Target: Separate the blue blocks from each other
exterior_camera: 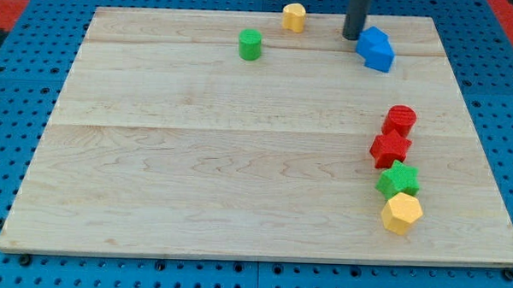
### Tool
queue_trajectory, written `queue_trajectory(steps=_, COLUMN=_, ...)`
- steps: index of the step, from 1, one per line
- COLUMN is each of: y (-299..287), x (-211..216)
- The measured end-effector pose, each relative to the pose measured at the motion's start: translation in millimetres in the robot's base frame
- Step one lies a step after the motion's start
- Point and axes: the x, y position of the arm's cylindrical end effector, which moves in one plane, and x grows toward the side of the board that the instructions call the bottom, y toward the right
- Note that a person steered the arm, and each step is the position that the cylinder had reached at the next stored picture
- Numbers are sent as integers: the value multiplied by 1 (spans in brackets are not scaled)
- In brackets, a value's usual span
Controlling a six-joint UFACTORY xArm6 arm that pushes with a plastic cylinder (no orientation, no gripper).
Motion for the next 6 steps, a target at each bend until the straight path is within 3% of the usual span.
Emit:
queue_trajectory(steps=1, y=18, x=6)
queue_trajectory(steps=2, y=33, x=-24)
queue_trajectory(steps=3, y=92, x=-12)
queue_trajectory(steps=6, y=48, x=43)
